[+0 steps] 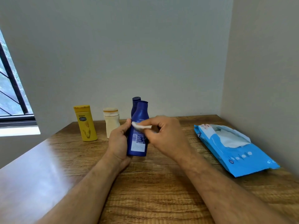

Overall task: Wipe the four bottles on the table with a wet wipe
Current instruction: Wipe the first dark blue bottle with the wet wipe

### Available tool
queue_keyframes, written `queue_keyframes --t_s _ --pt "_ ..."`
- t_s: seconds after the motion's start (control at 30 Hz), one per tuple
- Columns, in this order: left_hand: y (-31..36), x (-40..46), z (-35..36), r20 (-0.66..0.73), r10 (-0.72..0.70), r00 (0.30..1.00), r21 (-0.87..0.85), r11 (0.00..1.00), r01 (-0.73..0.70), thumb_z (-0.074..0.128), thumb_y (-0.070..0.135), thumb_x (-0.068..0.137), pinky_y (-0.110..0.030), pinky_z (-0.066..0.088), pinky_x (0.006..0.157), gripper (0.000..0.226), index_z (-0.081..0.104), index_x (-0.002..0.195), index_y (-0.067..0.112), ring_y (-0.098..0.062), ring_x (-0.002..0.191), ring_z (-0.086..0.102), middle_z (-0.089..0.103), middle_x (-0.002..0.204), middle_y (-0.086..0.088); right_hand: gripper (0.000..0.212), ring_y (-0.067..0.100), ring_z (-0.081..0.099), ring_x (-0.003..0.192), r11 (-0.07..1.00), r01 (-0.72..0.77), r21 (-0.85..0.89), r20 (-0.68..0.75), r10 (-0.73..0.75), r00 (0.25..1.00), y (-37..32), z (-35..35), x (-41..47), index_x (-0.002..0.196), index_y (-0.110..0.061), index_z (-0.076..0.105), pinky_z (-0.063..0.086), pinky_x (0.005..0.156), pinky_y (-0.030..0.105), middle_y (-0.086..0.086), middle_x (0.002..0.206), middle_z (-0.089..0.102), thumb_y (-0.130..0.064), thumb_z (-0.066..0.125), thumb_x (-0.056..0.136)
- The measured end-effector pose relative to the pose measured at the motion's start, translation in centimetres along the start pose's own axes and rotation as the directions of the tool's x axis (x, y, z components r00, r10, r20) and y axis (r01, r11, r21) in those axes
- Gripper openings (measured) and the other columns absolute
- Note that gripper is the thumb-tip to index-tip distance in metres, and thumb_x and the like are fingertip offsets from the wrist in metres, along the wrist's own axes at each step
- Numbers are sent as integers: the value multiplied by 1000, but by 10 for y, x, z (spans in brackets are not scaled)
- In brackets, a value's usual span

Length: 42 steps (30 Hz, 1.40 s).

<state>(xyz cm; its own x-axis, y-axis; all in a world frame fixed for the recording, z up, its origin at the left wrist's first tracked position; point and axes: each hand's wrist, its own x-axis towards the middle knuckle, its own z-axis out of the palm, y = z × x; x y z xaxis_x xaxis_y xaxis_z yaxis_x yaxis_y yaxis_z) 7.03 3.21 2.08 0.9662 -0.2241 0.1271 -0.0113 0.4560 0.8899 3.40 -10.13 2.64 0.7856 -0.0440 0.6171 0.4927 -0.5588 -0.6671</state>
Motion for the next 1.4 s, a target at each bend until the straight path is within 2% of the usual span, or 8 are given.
queue_keyframes --t_s 0.1,0.23,0.43,0.6,0.73,0.93,1.2,1.4 --pt "-1 0 1 9 30 1000 13 999 -30 43 29 106 -38 60 62 30 66 104 11 -20 66 73 76 77 -6 21 12 68 80 996 -30 88 -104 39 994 -2 -3 1 112 -25 75 59 60 21 -3 105 66 -18 70 92" --pt "-1 0 1 -28 37 999 1 999 -37 43 30 106 -33 60 56 32 66 100 10 -19 64 73 75 74 -7 21 7 64 82 1000 -10 21 13 10 1000 -2 -6 0 108 -25 77 56 66 17 -5 100 67 -16 72 89" --pt "1 5 -3 -98 23 995 -31 999 -26 44 35 105 -45 54 87 36 67 108 7 -26 82 70 74 92 -15 27 1 58 84 990 55 -130 163 -33 986 -2 -3 -1 102 -29 80 47 69 7 -10 98 67 -10 70 85" --pt "-2 8 -2 -69 77 995 34 997 -75 44 29 106 -34 57 64 28 64 102 10 -18 64 69 73 76 -7 18 -7 64 73 982 -49 183 -65 62 996 -7 -5 1 108 -25 78 50 59 10 -8 99 71 -21 71 92" --pt "-5 5 0 -26 94 995 94 991 -91 42 29 107 -31 56 59 29 64 100 11 -15 59 68 72 69 -4 23 -6 63 73 990 -37 139 -93 50 994 -6 -9 1 112 -27 76 50 59 11 -10 99 71 -17 69 93" --pt "-1 4 -5 -9 29 1000 -49 998 -30 45 30 104 -41 53 85 30 67 109 11 -23 83 69 74 94 -12 23 -3 67 87 994 -40 102 107 29 994 -6 -5 -3 104 -21 79 53 70 10 -6 102 75 -6 71 89" --pt "-4 2 -5 157 33 987 -26 999 -29 53 9 67 -28 52 55 50 68 114 17 -17 64 62 69 82 -7 22 -6 61 76 970 -116 213 -51 130 990 -3 -7 4 109 -30 77 49 63 12 -10 105 72 -16 67 95" --pt "1 7 -11 95 26 995 -190 982 -7 53 9 75 -40 60 81 56 61 130 10 -28 90 71 72 110 -16 16 3 64 66 981 -150 123 221 120 968 -6 -7 1 101 -18 80 51 57 13 -11 81 72 -12 74 88"
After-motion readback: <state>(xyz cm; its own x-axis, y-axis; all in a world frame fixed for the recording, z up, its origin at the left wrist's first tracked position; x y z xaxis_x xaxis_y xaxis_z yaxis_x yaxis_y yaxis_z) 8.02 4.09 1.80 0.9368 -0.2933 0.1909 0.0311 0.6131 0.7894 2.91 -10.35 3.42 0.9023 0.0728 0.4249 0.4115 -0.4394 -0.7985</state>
